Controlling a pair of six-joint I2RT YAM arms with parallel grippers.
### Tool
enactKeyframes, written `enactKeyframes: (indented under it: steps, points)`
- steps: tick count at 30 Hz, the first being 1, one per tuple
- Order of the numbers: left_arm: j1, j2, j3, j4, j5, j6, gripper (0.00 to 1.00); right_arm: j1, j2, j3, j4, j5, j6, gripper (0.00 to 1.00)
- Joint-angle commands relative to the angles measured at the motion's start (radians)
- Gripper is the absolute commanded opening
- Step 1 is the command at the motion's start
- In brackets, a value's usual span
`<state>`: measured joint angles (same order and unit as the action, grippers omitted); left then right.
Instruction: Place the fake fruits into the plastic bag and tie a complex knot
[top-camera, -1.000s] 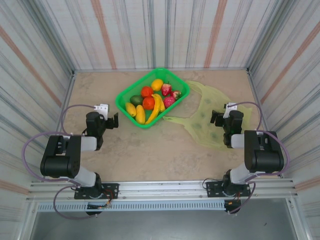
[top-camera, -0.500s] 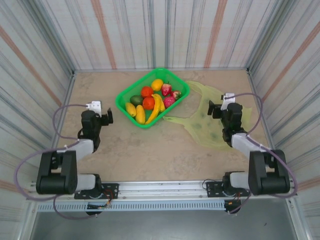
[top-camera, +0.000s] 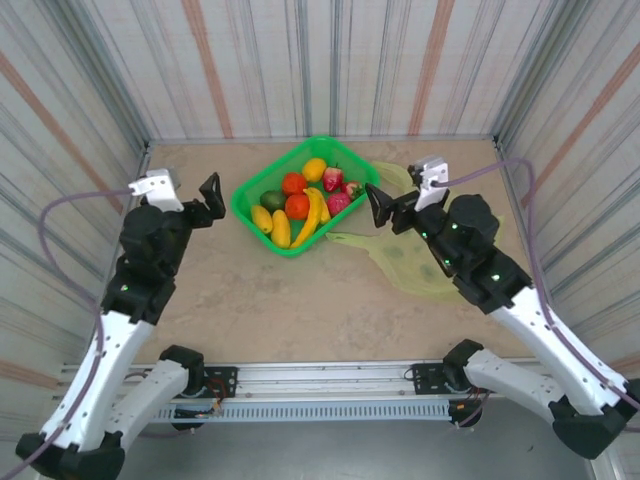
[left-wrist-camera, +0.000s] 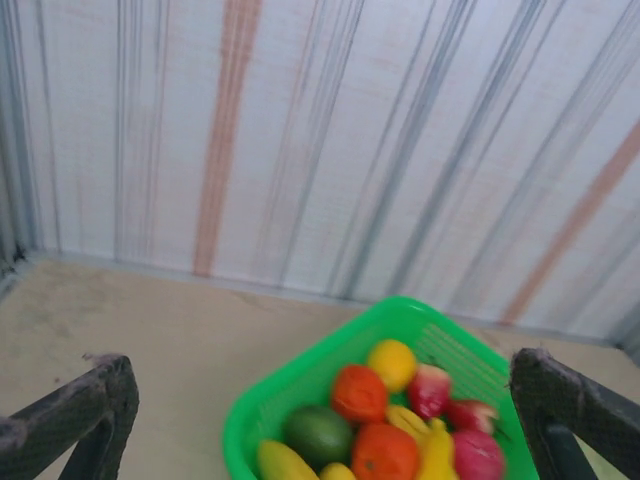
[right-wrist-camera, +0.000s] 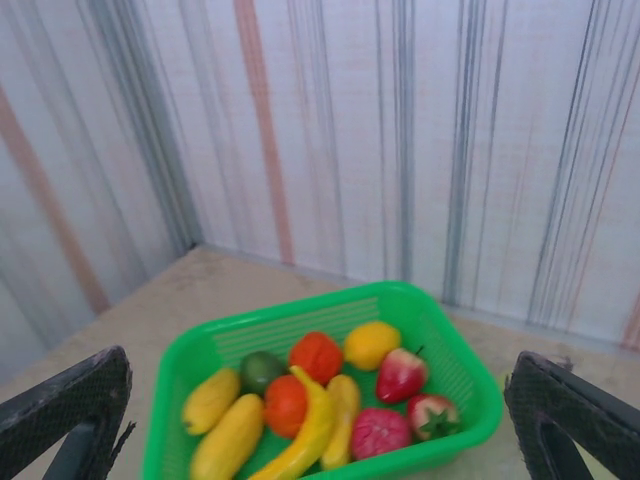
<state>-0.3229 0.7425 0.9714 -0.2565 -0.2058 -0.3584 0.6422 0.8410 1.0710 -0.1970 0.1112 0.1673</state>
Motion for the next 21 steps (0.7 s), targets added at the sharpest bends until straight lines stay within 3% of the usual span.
enactKeyframes:
  steps: [1,4,5,7,8,10,14,15,18,21]
  points:
    - [0.012,-0.001,0.027,-0.378,0.171,-0.213,0.99,-0.073,-0.086,-0.008,-0.251,-0.215,0.205,0.99]
    - [0.017,-0.016,-0.015,-0.349,0.39,-0.263,0.99,-0.196,-0.093,-0.08,-0.193,-0.384,0.339,0.99]
    - [0.018,-0.037,-0.034,-0.343,0.402,-0.286,0.99,-0.223,-0.069,-0.075,-0.227,-0.399,0.353,0.99]
    - [0.028,-0.069,-0.046,-0.465,0.289,-0.441,0.99,-0.273,0.009,-0.068,-0.312,-0.408,0.358,0.99]
    - [0.033,-0.073,-0.069,-0.449,0.31,-0.455,0.99,-0.285,0.045,-0.069,-0.334,-0.403,0.362,0.99]
    - [0.027,-0.065,-0.119,-0.372,0.404,-0.433,0.97,-0.29,0.131,-0.07,-0.369,-0.407,0.353,0.99]
    - [-0.012,0.022,-0.151,-0.412,0.456,-0.37,0.99,-0.237,0.248,-0.084,-0.325,-0.467,0.299,0.99]
    - [-0.033,0.042,-0.156,-0.438,0.446,-0.352,0.99,-0.207,0.268,-0.098,-0.294,-0.476,0.278,0.95]
    - [-0.118,0.083,-0.178,-0.459,0.416,-0.321,0.99,-0.054,0.416,-0.026,-0.365,-0.322,0.177,0.71]
    - [-0.177,0.133,-0.095,-0.591,0.259,-0.279,0.99,0.036,0.608,0.075,-0.425,-0.313,0.14,0.51]
